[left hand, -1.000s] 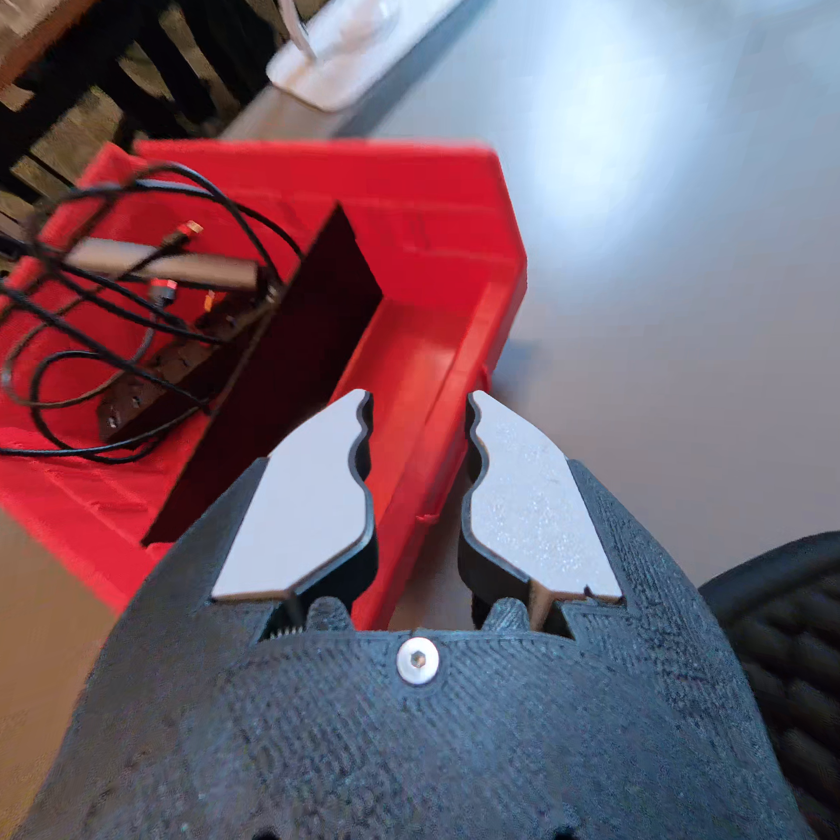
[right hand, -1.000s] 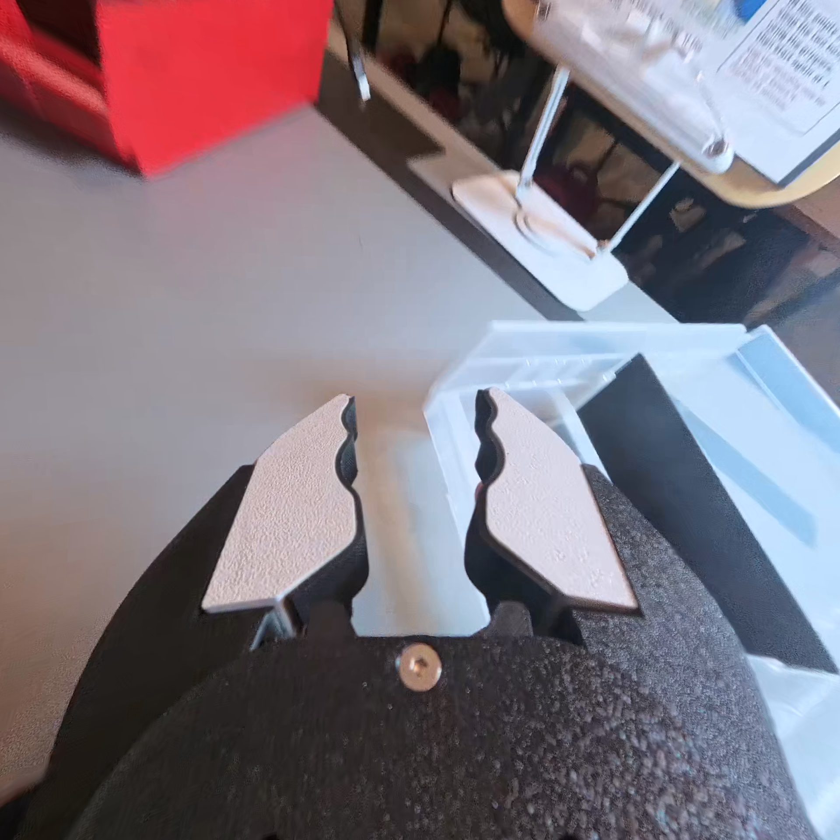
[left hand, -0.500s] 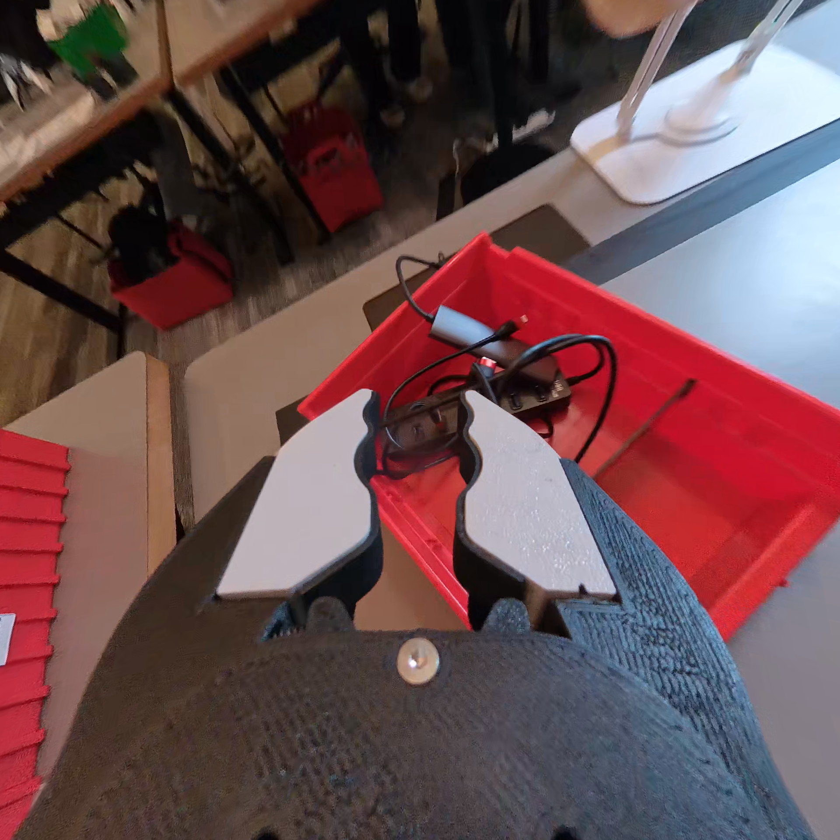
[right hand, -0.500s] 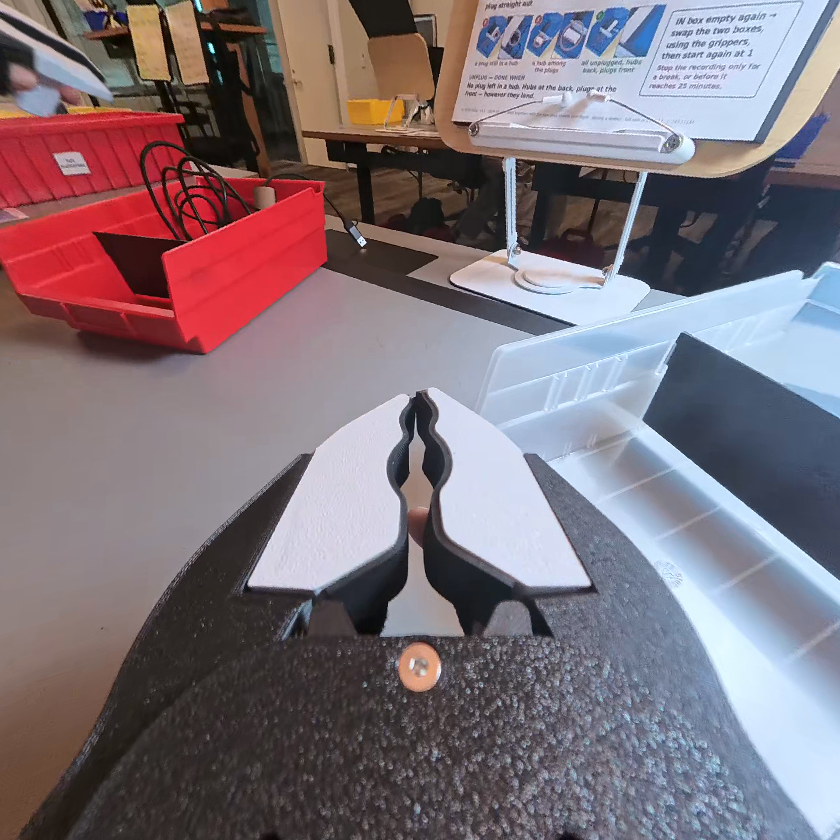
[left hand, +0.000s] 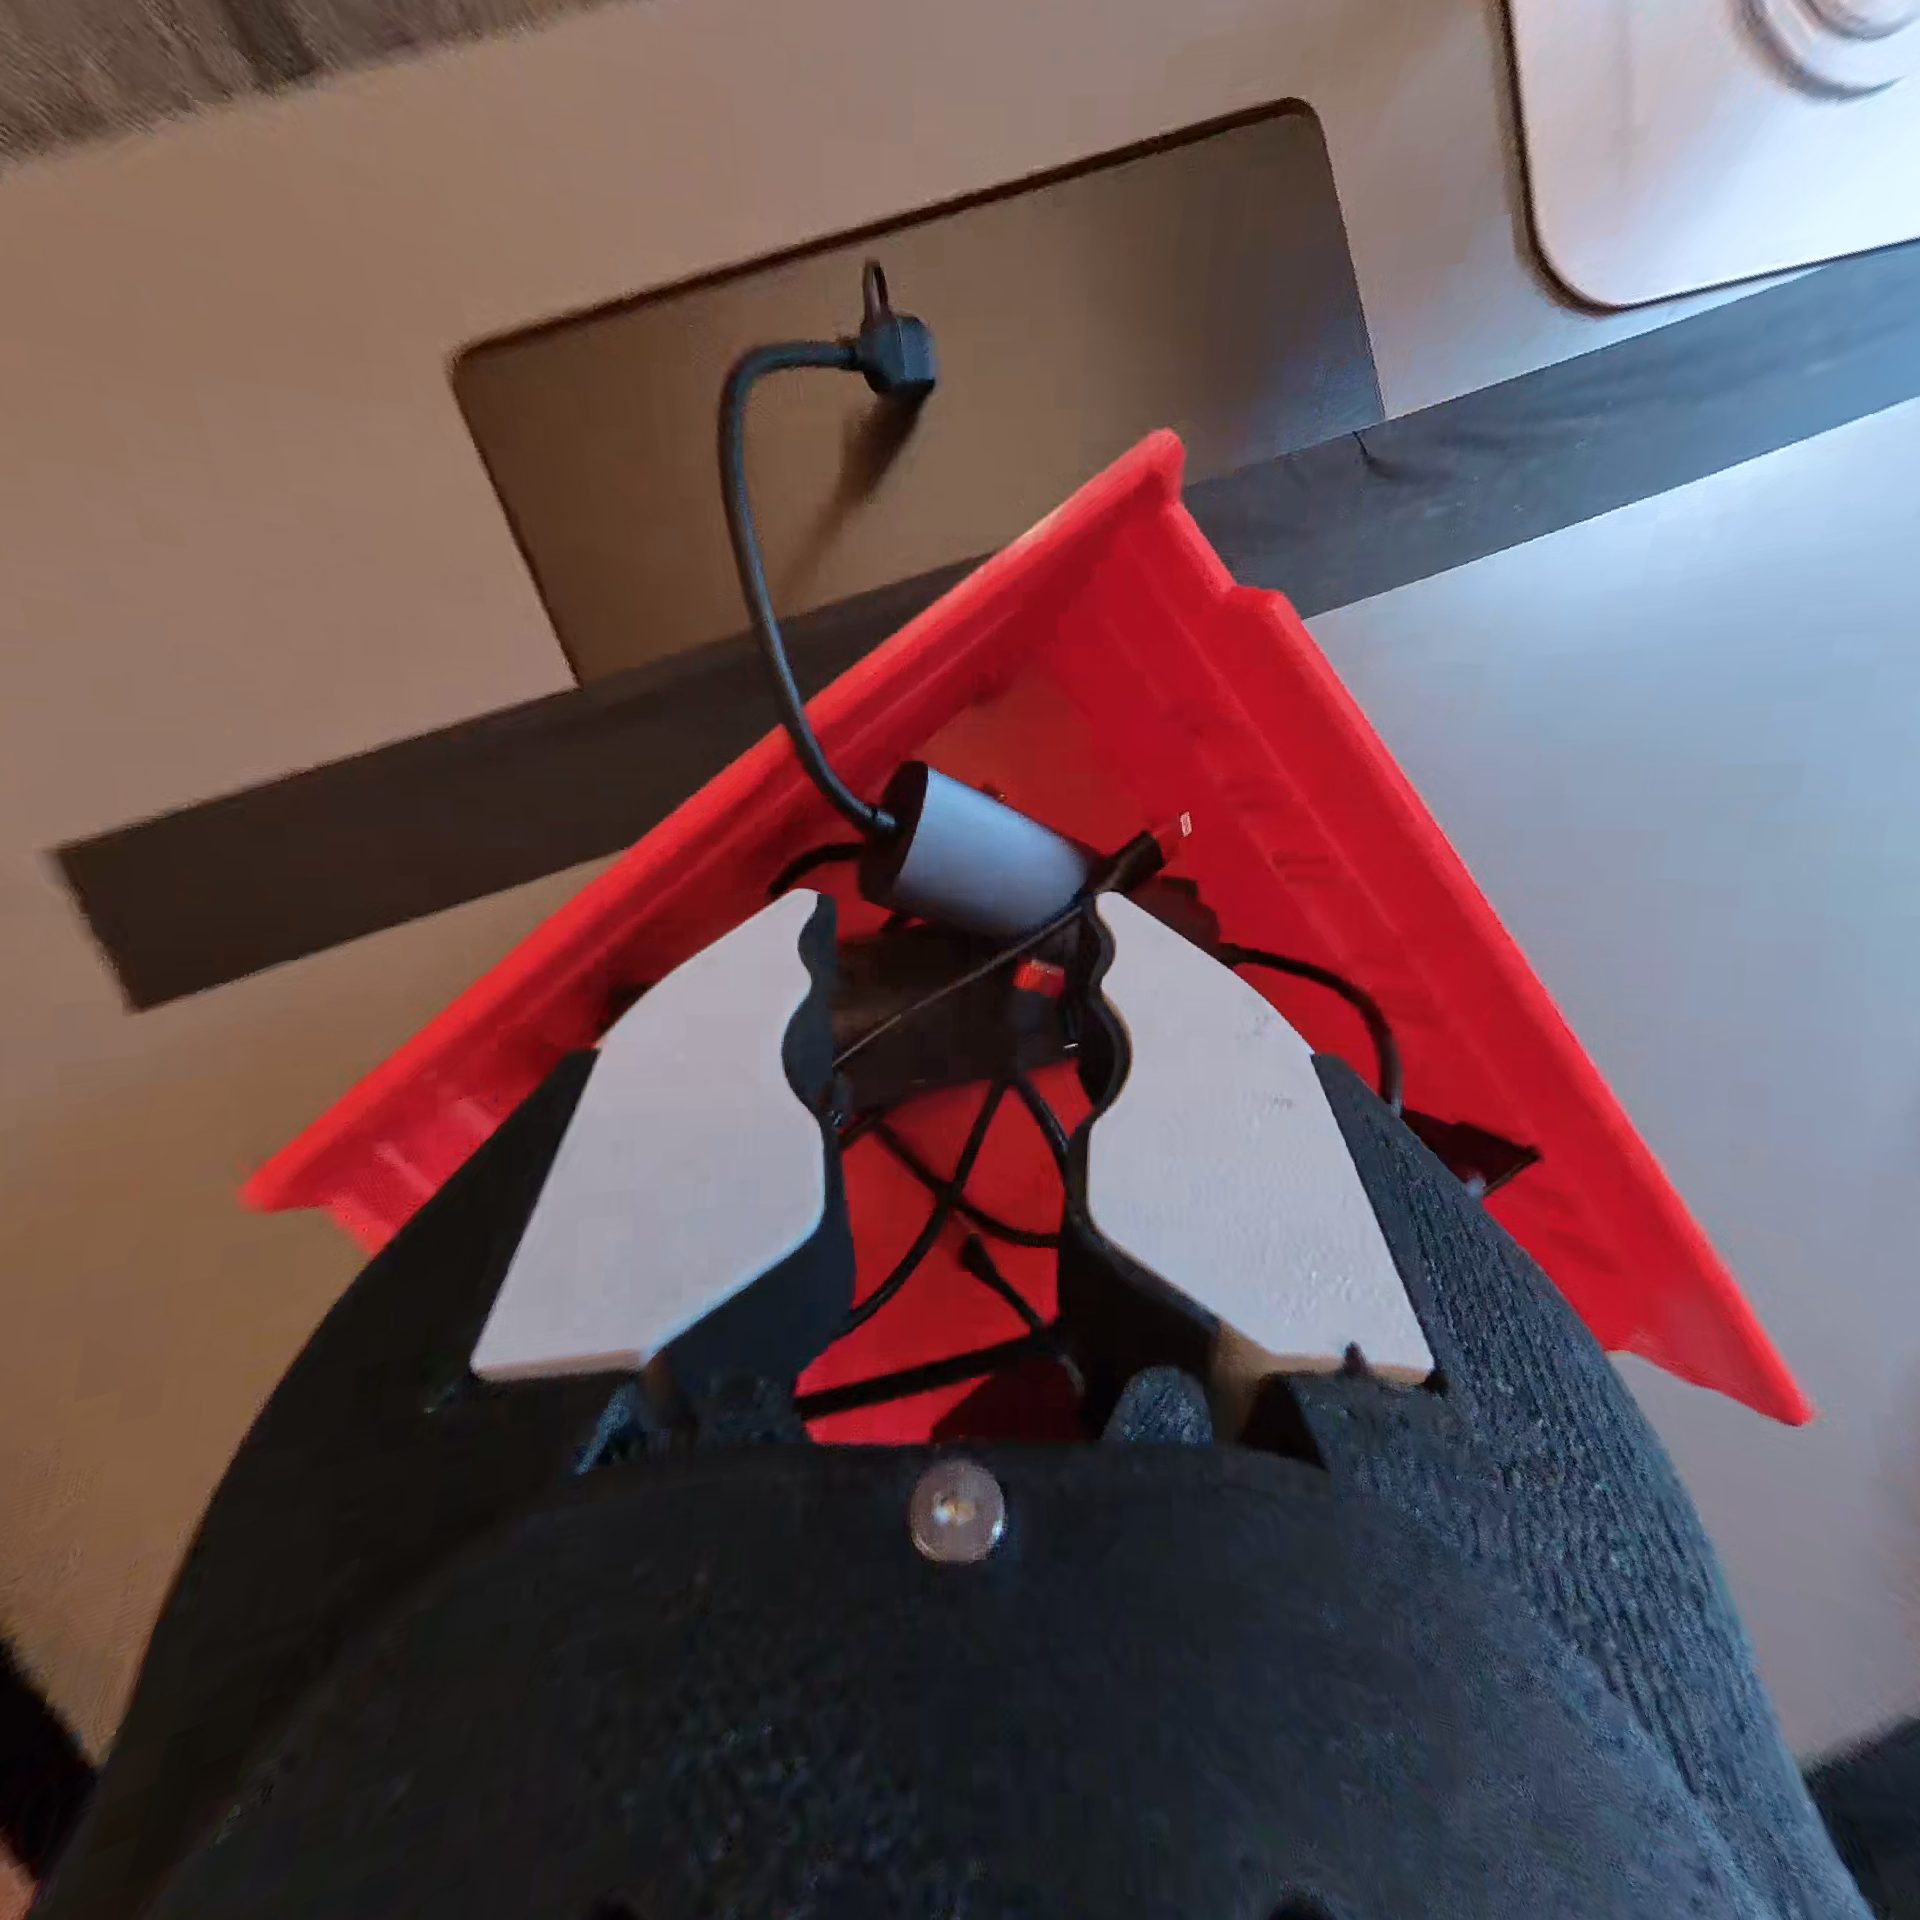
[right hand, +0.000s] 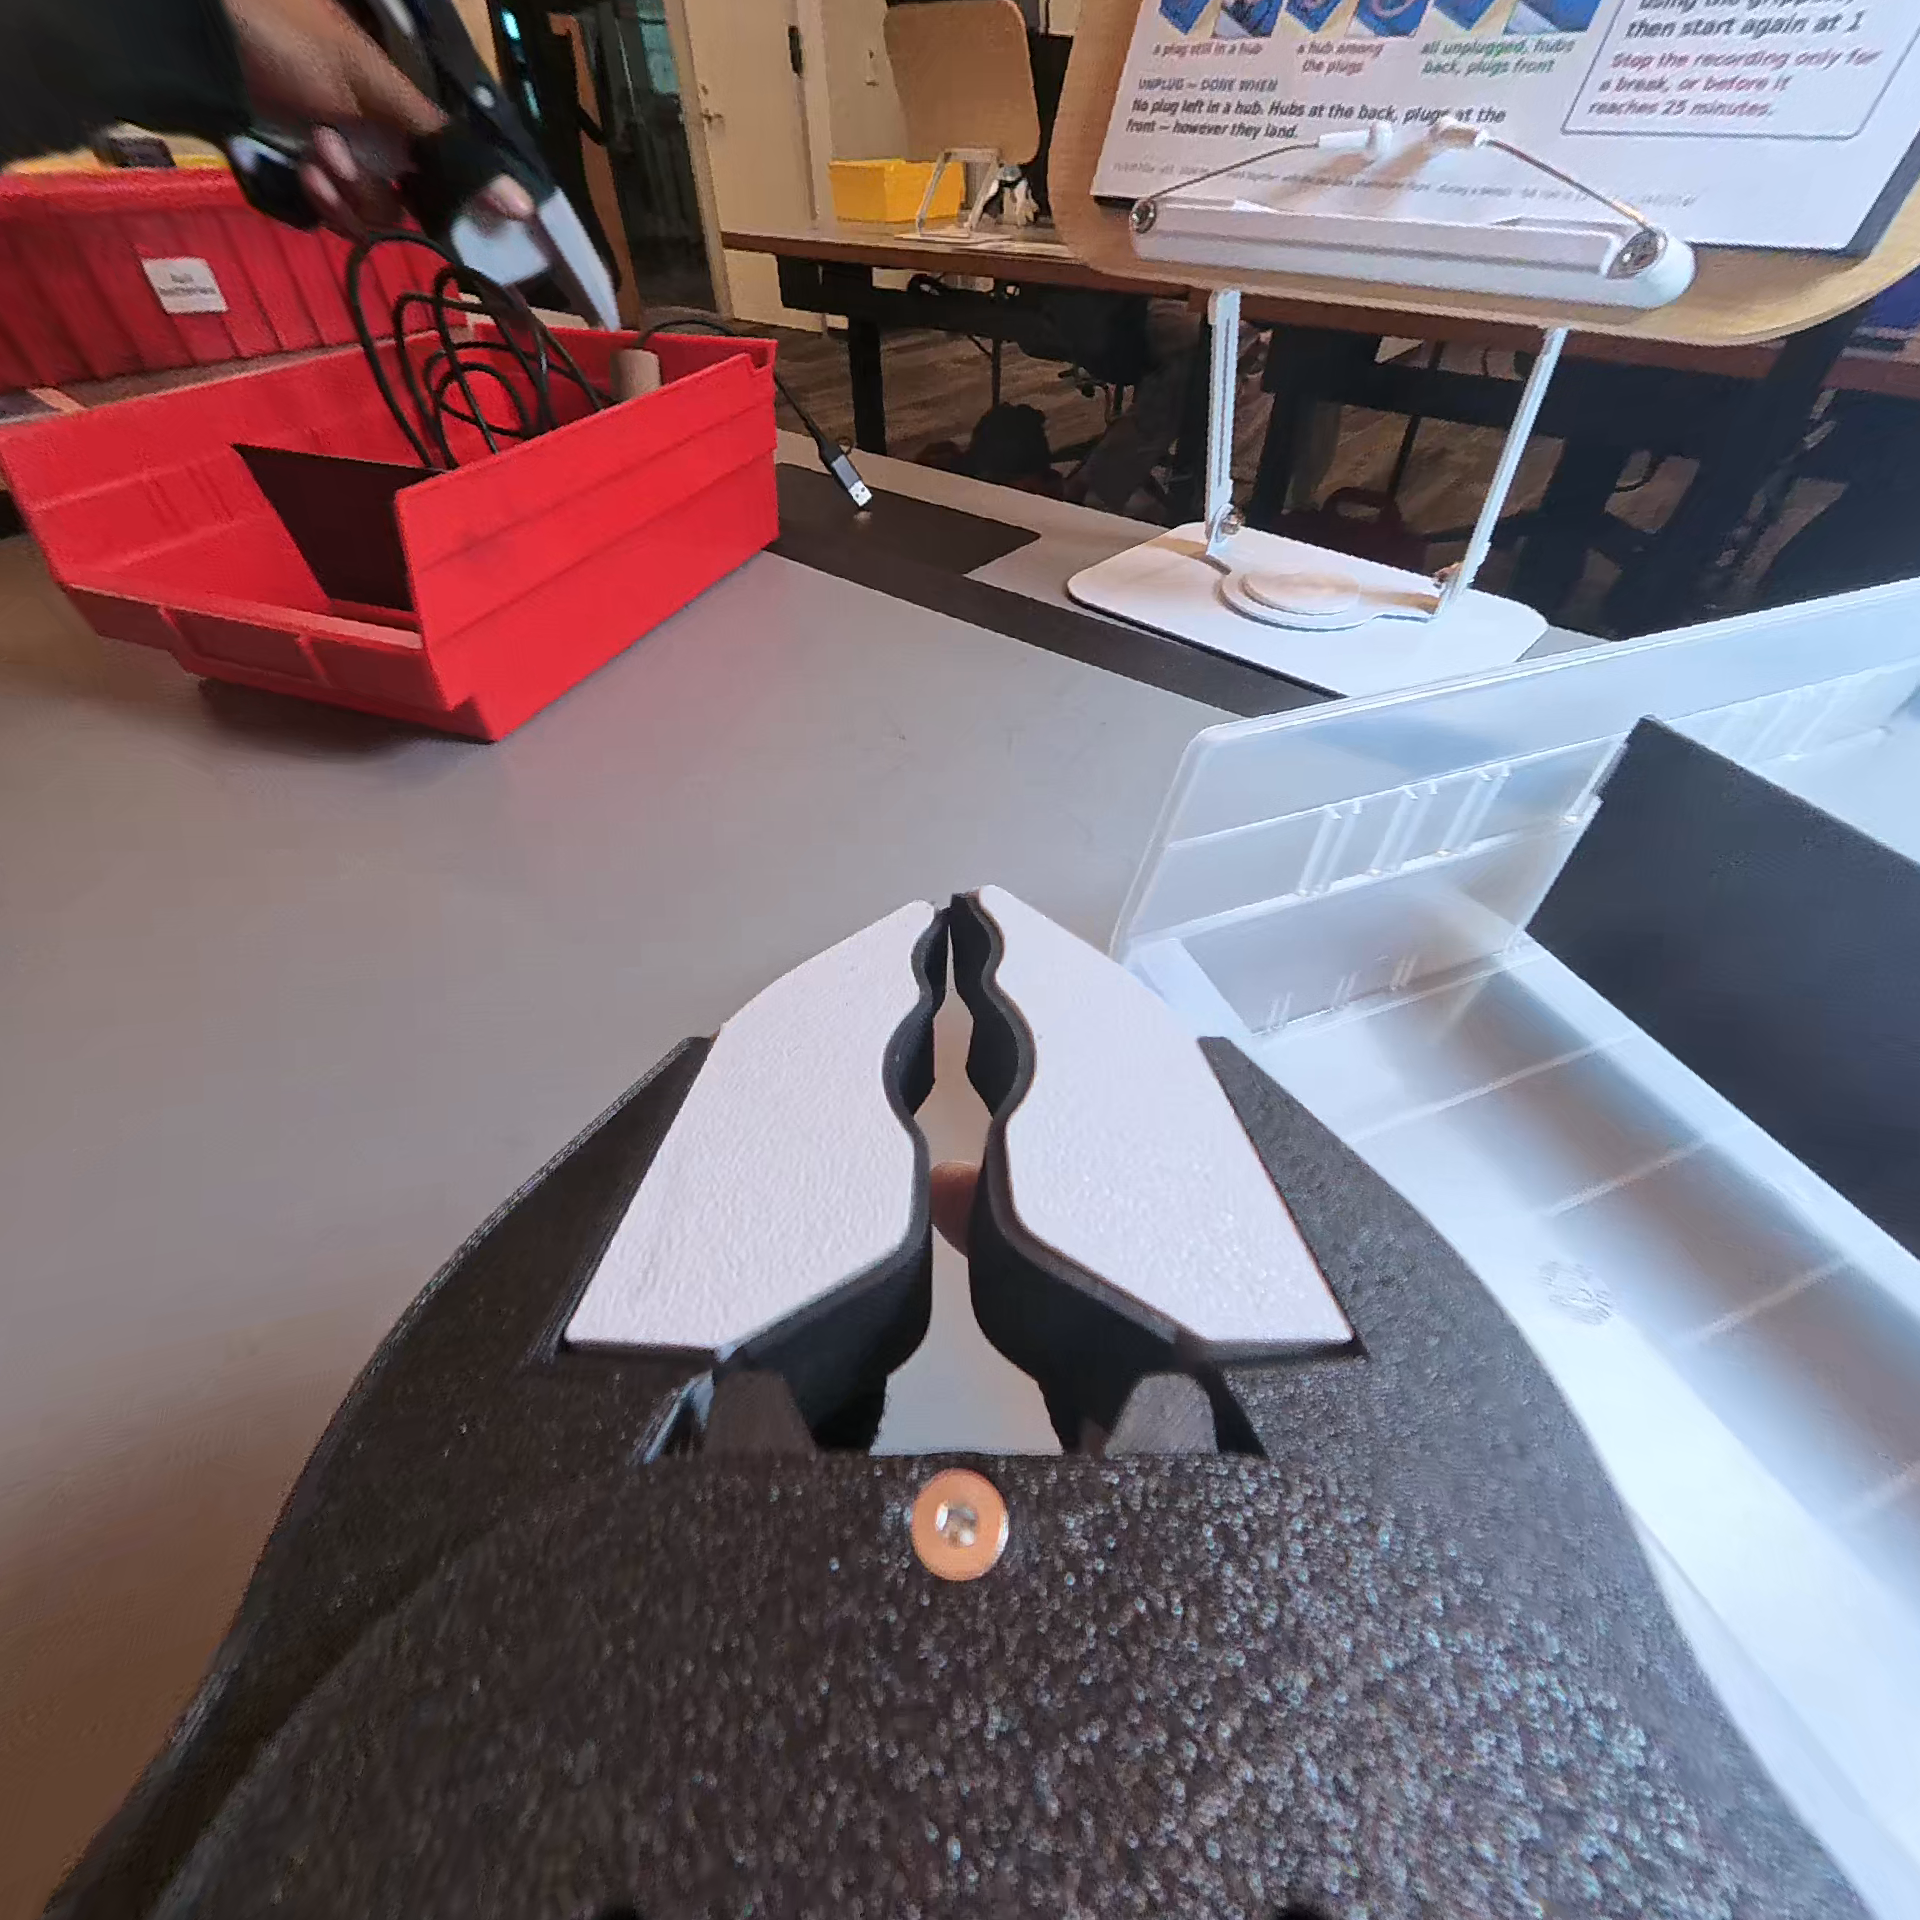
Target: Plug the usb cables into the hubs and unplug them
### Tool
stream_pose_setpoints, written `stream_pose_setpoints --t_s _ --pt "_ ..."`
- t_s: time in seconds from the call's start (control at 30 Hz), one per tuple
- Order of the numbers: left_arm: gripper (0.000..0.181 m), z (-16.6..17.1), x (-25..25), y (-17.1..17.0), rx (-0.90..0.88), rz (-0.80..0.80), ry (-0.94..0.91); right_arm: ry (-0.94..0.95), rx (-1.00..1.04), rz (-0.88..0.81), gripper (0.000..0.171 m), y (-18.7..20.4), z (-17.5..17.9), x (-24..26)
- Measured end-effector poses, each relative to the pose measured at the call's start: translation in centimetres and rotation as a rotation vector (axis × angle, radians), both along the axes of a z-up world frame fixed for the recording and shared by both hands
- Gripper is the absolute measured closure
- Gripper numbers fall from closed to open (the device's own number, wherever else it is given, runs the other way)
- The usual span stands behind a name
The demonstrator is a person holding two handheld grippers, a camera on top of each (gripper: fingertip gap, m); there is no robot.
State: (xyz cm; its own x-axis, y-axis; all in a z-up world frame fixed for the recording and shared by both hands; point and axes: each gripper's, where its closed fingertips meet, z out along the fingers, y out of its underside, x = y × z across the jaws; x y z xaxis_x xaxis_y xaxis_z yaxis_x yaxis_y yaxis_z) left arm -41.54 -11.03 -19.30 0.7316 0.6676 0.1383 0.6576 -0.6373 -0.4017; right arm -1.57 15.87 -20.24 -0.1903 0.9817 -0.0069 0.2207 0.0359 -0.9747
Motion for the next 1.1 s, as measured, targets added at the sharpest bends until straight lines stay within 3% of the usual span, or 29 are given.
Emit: stream_pose_setpoints --t_s 0.03,0.2,0.37,0.47,0.57,0.73,0.87,0.97,1.1 --pt "0.135 -0.5 -0.2 -0.1 -0.006 0.017 -0.035 -0.002 -0.007 0.007 0.17 -0.2 0.0 0.0" --pt "0.132 -2.7 -0.4 0.4 -0.026 0.023 -0.135 -0.01 -0.046 0.041 0.17 -0.9 0.1 -0.2" --pt "0.149 -2.4 -0.7 2.3 0.09 0.014 -0.123 -0.031 -0.039 0.044 0.17 -1.0 -0.5 -0.1" --pt "0.163 1.6 0.0 3.2 0.179 -0.039 -0.048 -0.039 -0.056 0.05 0.17 -1.1 -0.6 -0.1" --pt "0.164 6.4 0.8 2.9 0.21 -0.103 0.106 -0.038 -0.078 0.069 0.17 -1.6 -0.5 -0.1" --pt "0.164 16.9 3.4 2.8 0.393 -0.142 0.405 -0.019 -0.053 0.092 0.17 -2.6 0.0 0.1" --pt "0.164 24.6 8.4 3.3 0.588 -0.208 0.629 0.022 -0.079 0.111 0.17 -3.4 1.3 0.2" --pt "0.164 26.9 14.7 4.6 0.739 -0.317 0.63 0.066 -0.09 0.14 0.169 -4.3 3.2 -0.2" --pt "0.164 25.6 24.2 7.3 0.998 -0.456 0.532 0.136 -0.102 0.263 0.16 -7.5 7.0 -1.1"
